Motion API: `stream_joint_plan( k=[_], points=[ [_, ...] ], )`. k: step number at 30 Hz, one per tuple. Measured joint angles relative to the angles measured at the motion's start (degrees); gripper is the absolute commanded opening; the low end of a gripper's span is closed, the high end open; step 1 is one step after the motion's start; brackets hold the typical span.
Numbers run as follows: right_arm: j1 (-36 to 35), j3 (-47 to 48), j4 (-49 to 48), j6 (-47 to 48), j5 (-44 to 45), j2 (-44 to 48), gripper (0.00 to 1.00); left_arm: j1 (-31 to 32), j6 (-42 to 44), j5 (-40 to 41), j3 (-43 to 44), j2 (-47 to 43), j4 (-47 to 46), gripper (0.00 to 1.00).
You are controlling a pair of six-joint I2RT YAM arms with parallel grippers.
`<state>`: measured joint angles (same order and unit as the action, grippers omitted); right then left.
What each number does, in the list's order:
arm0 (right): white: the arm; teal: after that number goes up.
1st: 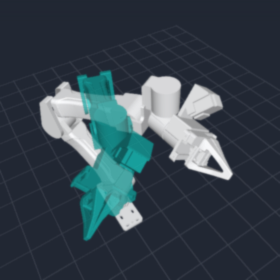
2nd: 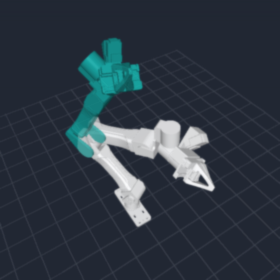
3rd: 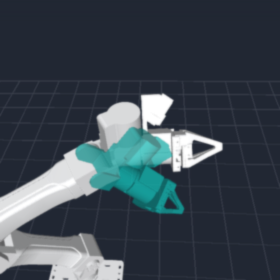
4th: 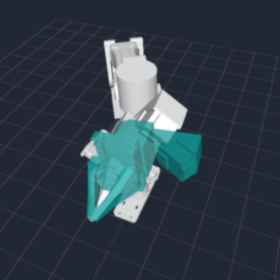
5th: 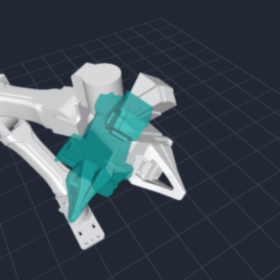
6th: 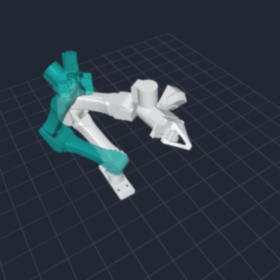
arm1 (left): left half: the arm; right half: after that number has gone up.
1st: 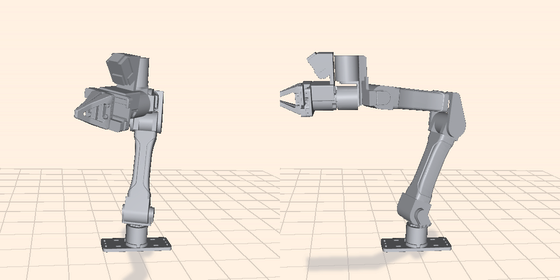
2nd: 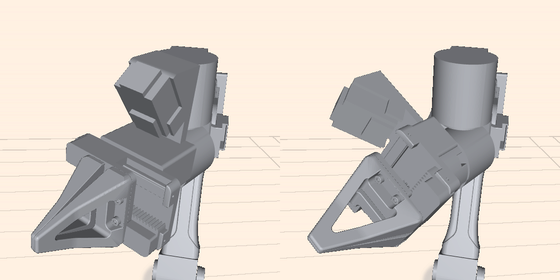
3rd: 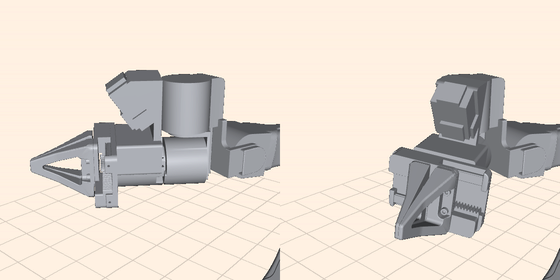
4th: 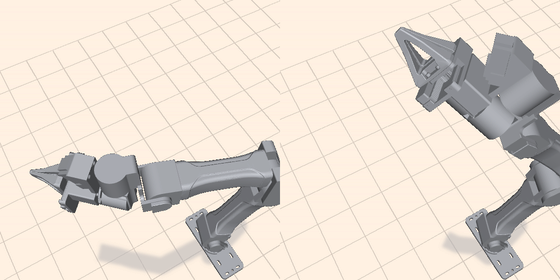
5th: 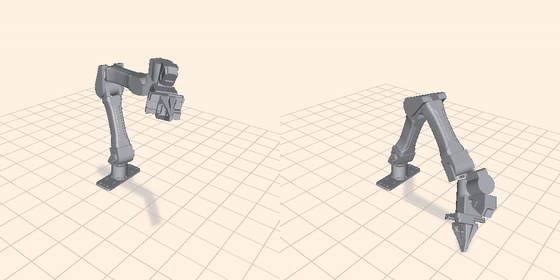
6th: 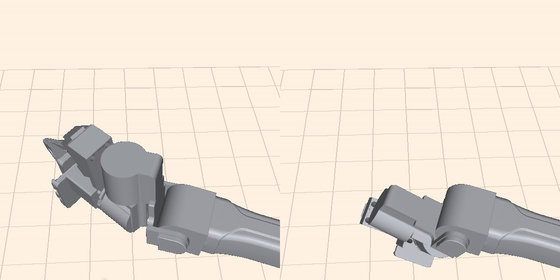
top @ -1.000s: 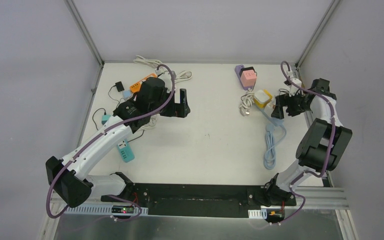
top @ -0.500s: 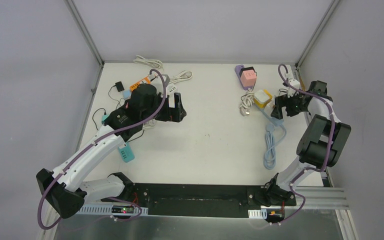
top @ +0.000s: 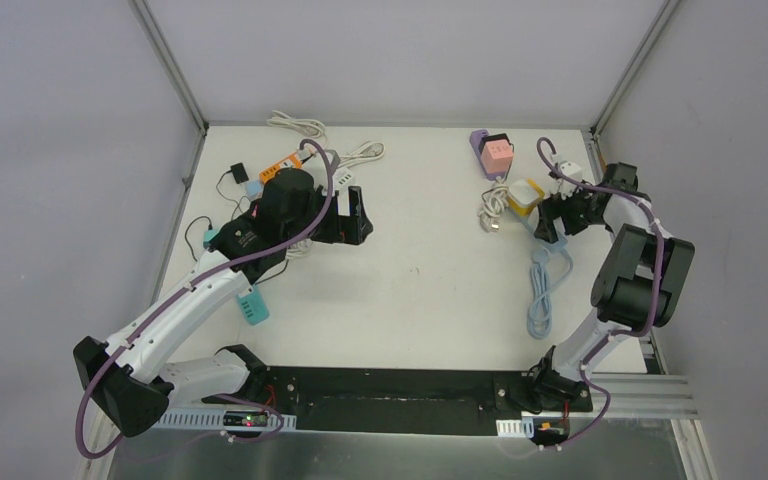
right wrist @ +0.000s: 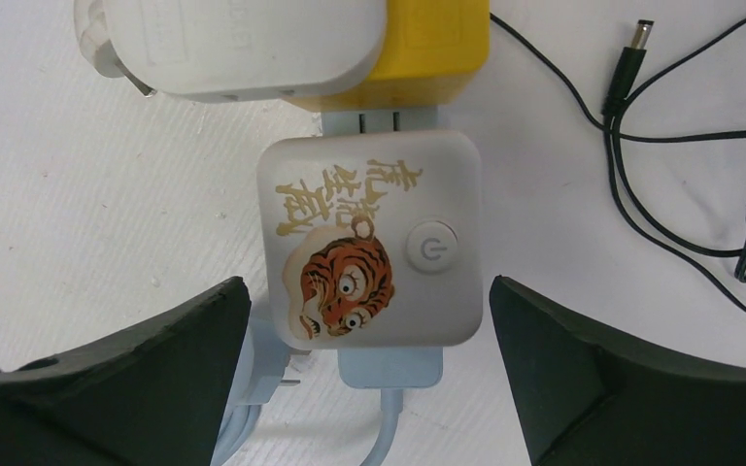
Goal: Pull the plug off the socket
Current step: Move the socket to the center of the board.
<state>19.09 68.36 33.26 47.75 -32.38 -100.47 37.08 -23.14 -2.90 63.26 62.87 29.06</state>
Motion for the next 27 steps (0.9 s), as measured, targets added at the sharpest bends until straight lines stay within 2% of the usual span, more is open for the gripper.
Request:
stream_joint_plan(
  k=[27],
  points=[
    [-2.99, -0.59, -0.31, 4.81, 2.05, -2.97, 0.93, 0.0, 0.02, 1.33, -0.17, 0.0, -0.44, 0.99]
  ],
)
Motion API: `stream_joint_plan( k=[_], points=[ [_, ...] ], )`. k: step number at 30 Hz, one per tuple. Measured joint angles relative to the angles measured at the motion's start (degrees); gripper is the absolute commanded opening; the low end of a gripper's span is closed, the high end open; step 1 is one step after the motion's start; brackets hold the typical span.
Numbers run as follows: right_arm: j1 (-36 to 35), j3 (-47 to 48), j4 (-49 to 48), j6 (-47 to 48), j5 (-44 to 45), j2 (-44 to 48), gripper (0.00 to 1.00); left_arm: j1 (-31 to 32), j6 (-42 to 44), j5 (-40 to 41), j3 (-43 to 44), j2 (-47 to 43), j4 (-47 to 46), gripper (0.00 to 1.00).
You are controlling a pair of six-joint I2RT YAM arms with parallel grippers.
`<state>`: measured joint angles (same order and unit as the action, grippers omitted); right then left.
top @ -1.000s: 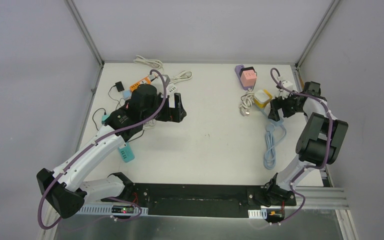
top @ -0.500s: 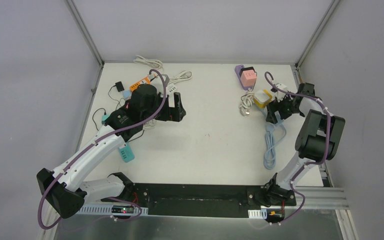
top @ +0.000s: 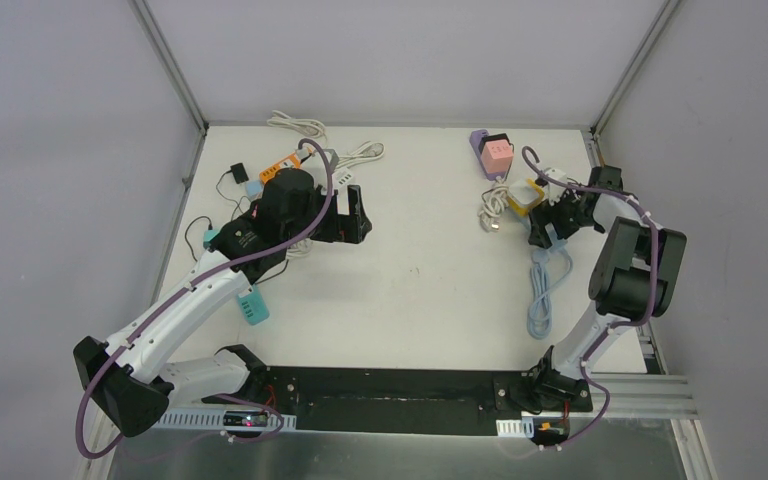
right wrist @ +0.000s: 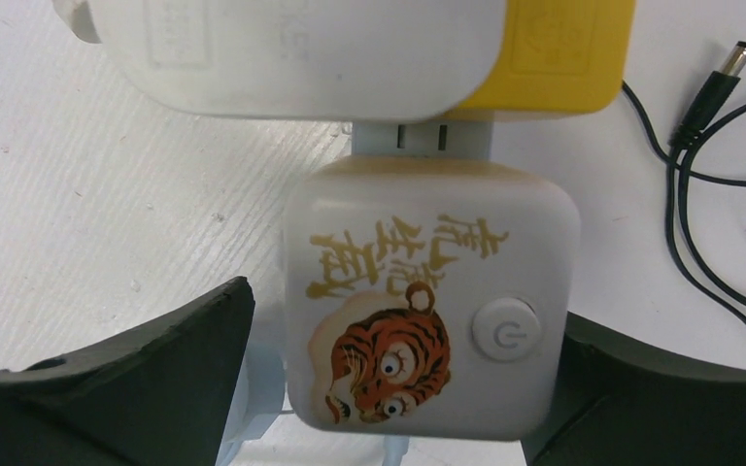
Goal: Pull the plug off the socket
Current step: Move the socket to the center of the board.
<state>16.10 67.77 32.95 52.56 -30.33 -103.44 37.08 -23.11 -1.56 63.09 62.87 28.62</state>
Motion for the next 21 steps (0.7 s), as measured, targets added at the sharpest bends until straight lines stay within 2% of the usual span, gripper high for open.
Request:
stream_joint_plan(
  k=[5, 11, 18, 21],
  points=[
    [-0.94, 0.02, -0.7, 0.7, 1.25, -1.05, 0.9, 0.0, 0.0, 0.02, -0.17, -0.09, -0.07, 0.99],
    [-1.66, 0.0, -1.99, 1.4, 2.51, -2.34, 0.8, 0.0, -0.02, 0.04, -0.28, -0.68, -0.04, 0.99],
    [-1.9, -0.02, -4.24, 1.84, 3.8, -3.13, 0.55, 0.0, -0.04, 0.04, -0.28, -1.29, -0.13, 0.99],
    [-1.9, -0.24, -4.83, 1.6, 4.0, -3.13, 0.35, 0.0, -0.17, 0.04, -0.31, -1.42, -0.17, 0.99]
  ],
)
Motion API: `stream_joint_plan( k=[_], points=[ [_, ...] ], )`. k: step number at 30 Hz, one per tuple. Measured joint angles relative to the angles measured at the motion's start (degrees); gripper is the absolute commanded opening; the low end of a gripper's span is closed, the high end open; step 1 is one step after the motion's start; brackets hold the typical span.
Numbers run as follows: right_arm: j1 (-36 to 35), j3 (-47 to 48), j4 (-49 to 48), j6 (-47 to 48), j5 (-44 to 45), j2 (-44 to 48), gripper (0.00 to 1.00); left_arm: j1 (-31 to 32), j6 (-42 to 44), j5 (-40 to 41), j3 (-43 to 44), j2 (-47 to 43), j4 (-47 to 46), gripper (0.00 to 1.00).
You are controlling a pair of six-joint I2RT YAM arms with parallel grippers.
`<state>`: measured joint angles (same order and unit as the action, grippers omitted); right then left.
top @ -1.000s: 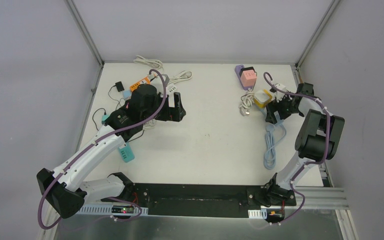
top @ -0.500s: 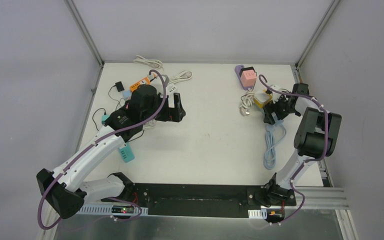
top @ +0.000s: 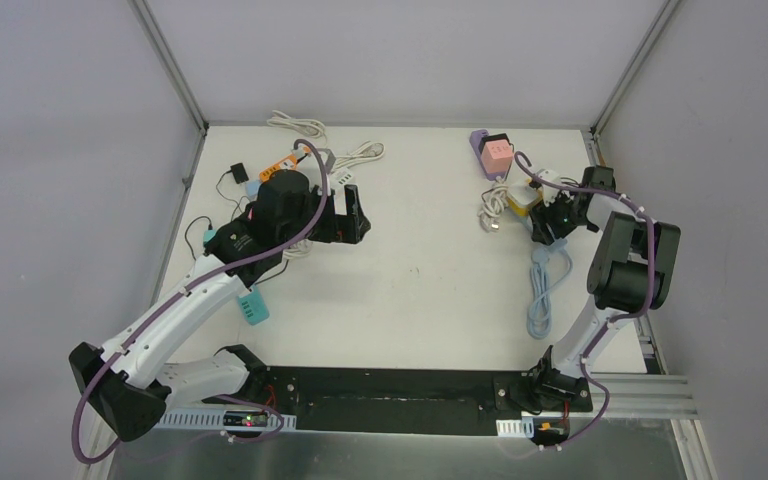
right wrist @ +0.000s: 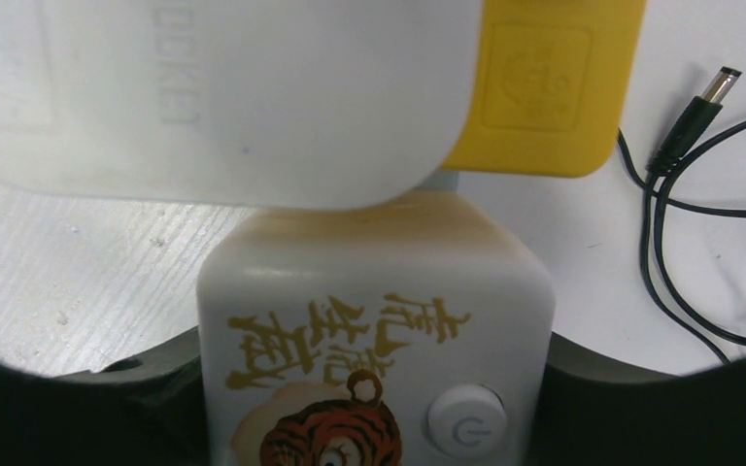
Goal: Pull the plug off the socket
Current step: Move the socket to the center of the board.
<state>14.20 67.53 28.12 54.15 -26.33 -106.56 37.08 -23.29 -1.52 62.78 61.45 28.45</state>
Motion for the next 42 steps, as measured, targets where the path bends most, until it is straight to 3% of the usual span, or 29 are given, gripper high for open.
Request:
stream_joint_plan(
  k=[5, 8, 14, 18, 24, 32, 35, 37, 38, 41, 42],
  points=[
    [0.0, -0.79, -0.63, 0.44, -0.04, 0.57, 0.1, 0.0, -0.5, 0.0, -0.87, -1.07, -0.28, 0.99],
    [-0.15, -1.68, -0.55, 1.29, -0.31, 1.4, 0.01, 0.0, -1.09, -0.07, -1.09, -1.25, -0.33, 0.98],
    [-0.85, -3.32, 5.66, 5.79, -3.37, 3.5, 0.0, 0.0, -1.31, -1.68, -1.95, -1.49, -0.57, 0.96],
    [-4.87, -5.7, 11.82, 10.56, -4.5, 6.71, 0.0, 0.0, -1.09, -3.45, -4.13, -3.17, -1.9, 0.95],
    [-20.0, -13.09, 14.03, 13.57, -4.35, 14.16, 0.0, -0.02, -0.44, -6.16, -11.47, -9.27, -6.54, 0.95],
    [-39.32, -14.84, 10.71, 7.32, -3.23, 16.98, 0.0, 0.0, -0.31, -11.15, -23.67, -16.57, -16.02, 0.94],
    [-42.18, -14.86, 9.57, 5.55, -2.58, 16.28, 0.06, 0.0, -0.17, -12.57, -27.67, -19.32, -18.47, 0.93],
    [-43.93, -14.95, 8.41, 4.52, -1.51, 15.72, 0.16, 0.0, -0.02, -13.4, -29.57, -21.0, -19.78, 0.93],
    [-44.78, -14.95, 7.98, 4.17, -1.01, 15.5, 0.24, 0.0, 0.0, -13.64, -30.47, -21.86, -20.65, 0.93],
    [-47.89, -14.75, 6.78, 2.54, 0.28, 14.25, 0.62, 0.0, 0.2, -14.1, -32.22, -23.52, -22.43, 0.93],
    [-48.48, -14.32, 6.97, 2.14, 0.48, 13.6, 0.69, 0.0, 0.33, -14.23, -32.65, -23.87, -22.91, 0.93]
  ],
)
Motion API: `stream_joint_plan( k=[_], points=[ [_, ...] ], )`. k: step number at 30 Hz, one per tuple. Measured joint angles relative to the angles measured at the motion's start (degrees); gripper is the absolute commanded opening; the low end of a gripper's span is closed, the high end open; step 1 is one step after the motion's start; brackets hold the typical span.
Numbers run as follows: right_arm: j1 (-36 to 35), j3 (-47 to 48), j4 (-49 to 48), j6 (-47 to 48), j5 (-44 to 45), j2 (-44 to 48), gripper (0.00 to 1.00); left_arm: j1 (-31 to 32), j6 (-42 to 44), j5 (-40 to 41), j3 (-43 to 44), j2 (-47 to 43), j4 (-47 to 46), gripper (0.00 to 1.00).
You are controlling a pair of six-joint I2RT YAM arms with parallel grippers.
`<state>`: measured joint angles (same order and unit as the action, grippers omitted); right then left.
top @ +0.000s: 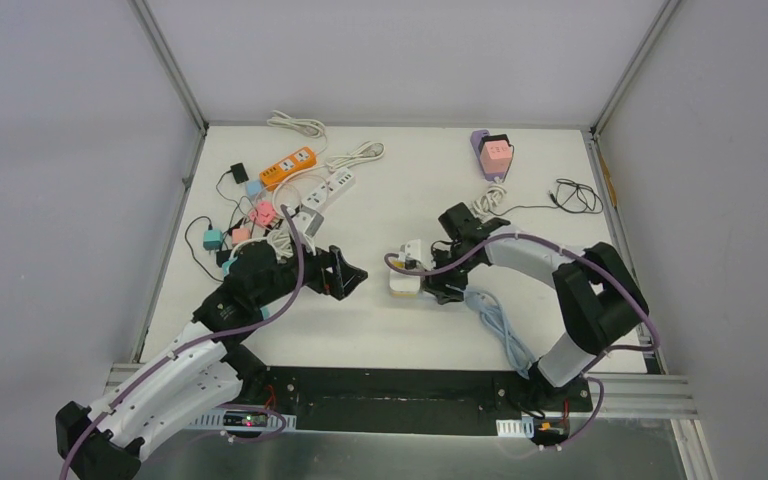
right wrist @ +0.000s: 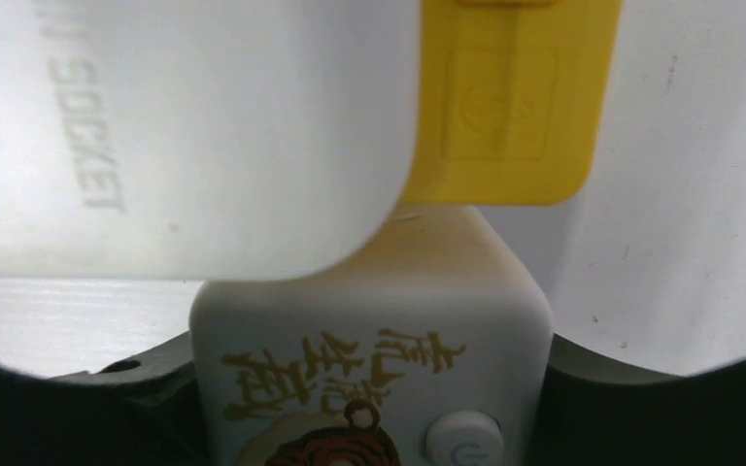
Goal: Pull the plug off the socket
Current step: Move the socket to the center of the board.
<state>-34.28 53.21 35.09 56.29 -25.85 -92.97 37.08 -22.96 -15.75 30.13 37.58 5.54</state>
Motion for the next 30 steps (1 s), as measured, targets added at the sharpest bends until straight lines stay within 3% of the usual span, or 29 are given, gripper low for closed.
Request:
stream_joint_plan(
  k=[3, 4, 10, 17, 23, 30],
  points=[
    [-0.26, 2.8, 2.51, -1.33, 0.02, -1.79, 0.95, 0.0, 0.61, -0.76, -0.94, -0.37, -1.88, 0.93],
    [0.07, 3.67, 3.48, -1.7, -0.09, -2.19, 0.99, 0.0, 1.05, -1.01, -1.18, -0.33, -2.56, 0.93],
    [6.54, 8.83, 13.05, 0.55, -3.61, -0.5, 1.0, 0.09, 4.13, -3.08, -1.49, 3.48, -7.45, 0.94],
    [10.43, 12.04, 28.24, 7.13, -10.29, 7.5, 1.0, 2.25, 12.31, -7.34, 1.03, 10.4, -10.01, 0.92],
    [23.1, 12.07, 35.28, 7.76, -22.47, 10.16, 1.0, 9.66, 24.11, -6.58, 16.11, 22.21, 1.46, 0.91],
    [31.8, 5.68, 29.16, -2.03, -31.47, 13.92, 1.0, 26.05, 40.59, 4.9, 30.67, 34.25, 16.46, 0.93]
  ],
)
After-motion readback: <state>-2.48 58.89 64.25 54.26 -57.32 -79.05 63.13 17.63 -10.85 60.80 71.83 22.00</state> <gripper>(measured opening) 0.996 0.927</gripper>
